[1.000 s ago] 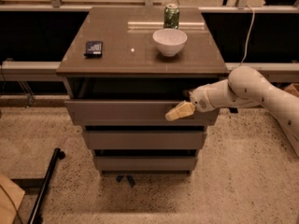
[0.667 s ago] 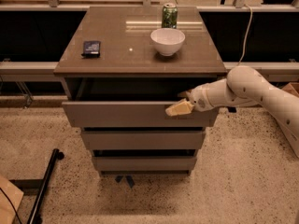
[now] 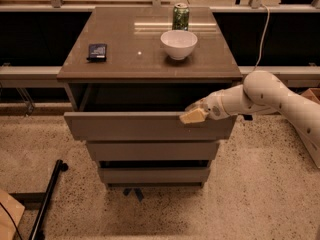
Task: Open top drawer
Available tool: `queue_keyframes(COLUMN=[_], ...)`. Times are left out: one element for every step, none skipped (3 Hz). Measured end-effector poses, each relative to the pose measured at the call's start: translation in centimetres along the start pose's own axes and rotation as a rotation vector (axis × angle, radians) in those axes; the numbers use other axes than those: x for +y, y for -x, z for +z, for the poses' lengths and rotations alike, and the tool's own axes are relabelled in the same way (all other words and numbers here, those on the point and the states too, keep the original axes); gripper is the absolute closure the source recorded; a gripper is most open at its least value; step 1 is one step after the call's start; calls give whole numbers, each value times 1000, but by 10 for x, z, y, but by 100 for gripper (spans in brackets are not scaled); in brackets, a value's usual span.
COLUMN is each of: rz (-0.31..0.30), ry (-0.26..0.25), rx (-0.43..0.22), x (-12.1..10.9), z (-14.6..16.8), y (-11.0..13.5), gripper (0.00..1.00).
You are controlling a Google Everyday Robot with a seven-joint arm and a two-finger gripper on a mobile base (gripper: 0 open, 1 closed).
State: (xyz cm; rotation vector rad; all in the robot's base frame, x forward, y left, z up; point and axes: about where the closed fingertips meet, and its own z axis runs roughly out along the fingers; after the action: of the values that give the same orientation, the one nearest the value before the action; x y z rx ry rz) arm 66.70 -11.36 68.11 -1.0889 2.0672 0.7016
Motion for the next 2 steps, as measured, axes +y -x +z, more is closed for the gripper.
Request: queue_keyframes(rz=[0,0], ry=[0,0], rx=[0,0], x=[0,0], z=[0,0], y=[0,0], gripper=[86,54])
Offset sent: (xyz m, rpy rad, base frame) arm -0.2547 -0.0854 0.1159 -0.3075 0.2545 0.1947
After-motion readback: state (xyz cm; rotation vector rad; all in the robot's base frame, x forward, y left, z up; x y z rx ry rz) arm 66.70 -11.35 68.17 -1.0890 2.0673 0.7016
